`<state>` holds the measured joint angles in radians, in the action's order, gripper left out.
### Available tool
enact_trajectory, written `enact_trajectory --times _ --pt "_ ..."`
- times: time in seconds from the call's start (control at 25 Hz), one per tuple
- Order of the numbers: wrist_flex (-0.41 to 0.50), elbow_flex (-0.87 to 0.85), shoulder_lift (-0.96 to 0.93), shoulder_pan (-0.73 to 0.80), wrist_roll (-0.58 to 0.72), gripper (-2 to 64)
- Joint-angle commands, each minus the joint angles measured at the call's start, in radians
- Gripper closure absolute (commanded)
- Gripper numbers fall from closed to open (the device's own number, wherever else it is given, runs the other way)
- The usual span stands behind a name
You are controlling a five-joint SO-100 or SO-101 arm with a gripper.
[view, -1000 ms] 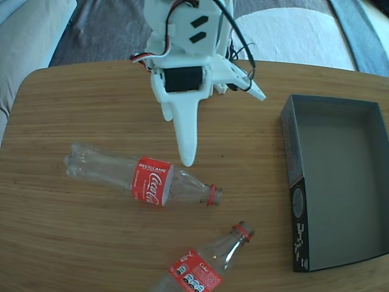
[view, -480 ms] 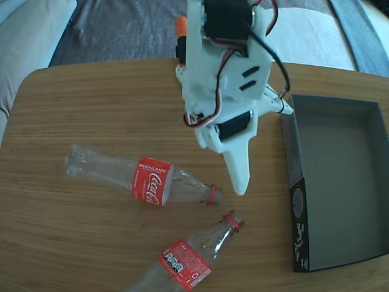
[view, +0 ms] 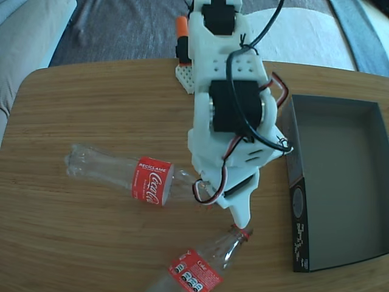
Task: Grasp the bottles and put them in the box.
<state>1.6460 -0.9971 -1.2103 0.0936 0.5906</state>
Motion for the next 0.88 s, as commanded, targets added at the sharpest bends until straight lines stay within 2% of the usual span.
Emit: enact_trajectory --times 0.0,0.6,0.84 --pt "0.061 0.115 0.035 0.006 0.003 14.5" --pt "0.061 0.425 0.236 0.049 0.003 14.6" --pt "0.058 0.445 0.295 0.058 -0.003 14.6"
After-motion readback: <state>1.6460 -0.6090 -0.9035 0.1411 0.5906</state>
